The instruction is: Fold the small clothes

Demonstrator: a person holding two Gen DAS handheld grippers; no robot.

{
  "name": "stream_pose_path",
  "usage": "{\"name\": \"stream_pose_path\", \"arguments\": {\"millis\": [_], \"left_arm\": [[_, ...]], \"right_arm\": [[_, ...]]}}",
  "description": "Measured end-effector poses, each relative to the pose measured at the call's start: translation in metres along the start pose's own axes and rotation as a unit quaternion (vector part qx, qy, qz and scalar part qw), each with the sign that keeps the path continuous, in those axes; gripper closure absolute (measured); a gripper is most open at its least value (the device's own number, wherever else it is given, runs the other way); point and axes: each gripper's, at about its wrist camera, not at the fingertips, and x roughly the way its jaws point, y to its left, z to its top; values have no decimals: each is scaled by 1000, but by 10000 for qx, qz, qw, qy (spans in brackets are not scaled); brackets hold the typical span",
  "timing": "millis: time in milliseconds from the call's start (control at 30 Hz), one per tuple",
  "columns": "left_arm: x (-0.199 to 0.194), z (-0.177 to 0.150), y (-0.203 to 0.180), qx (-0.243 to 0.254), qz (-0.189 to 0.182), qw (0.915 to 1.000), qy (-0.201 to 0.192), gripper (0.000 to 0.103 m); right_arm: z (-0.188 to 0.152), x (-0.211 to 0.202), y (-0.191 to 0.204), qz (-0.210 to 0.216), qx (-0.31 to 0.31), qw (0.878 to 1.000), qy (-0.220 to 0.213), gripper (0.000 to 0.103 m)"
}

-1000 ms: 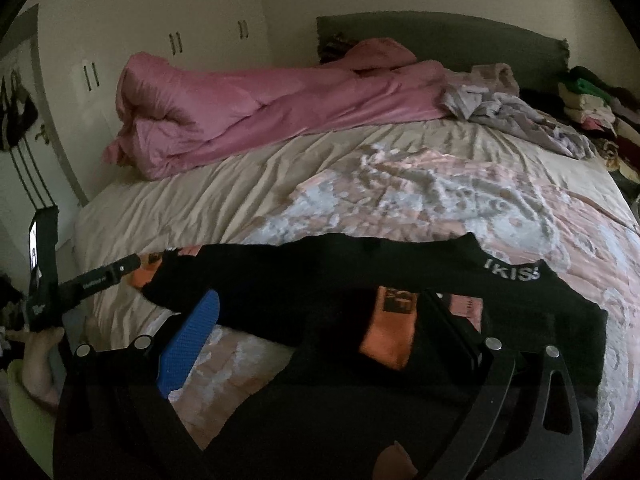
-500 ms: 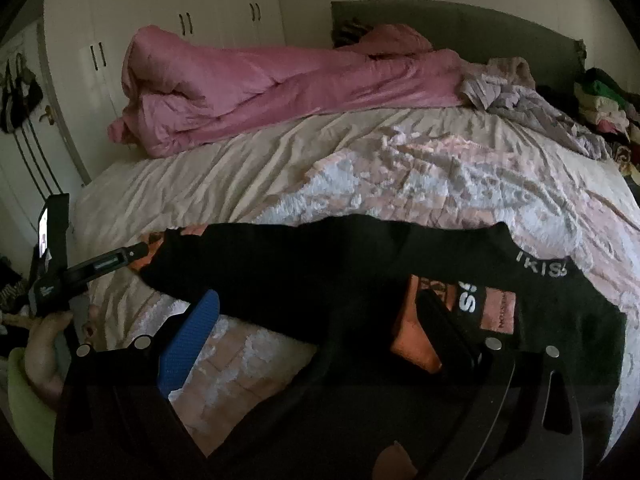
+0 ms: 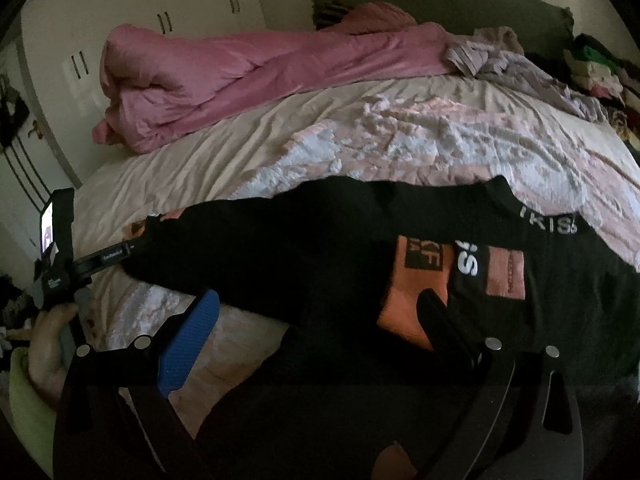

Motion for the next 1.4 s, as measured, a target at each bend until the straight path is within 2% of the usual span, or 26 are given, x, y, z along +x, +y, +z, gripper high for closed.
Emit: {"name": "stream_pose_path", "arguments": {"millis": [33,100,200,433,700,1033,1400], "left_arm": [[0,-1,-1,19,-26,10000,3,71],[-3,-1,-3,81,-96,9999,-49,85],[-13,-1,-3,27,-398,9990,-220,89],[-49,-1,-12,-88,-957,9940,-520,90],[-92,5,-44,120,-1483,9854,-830,90],[-138,2,-110,676,-2121,9690,-1071,90],[-163,-22,-198,1420,-2621,9495,-977,90]], "right_arm": [[-1,0,-2,3,40,10000,7,5],[-4,0,-5,13,124,9999,19,5],[-8,-5,-11,-5,229,9997,12,5],[-17,-28,-33,-160,470,9987,-103,5],[-27,-54,-59,-365,683,9966,-278,5],[-34,-89,-83,-533,840,9934,-567,5],[-51,-126,-128,-708,1317,9848,-884,5]]}}
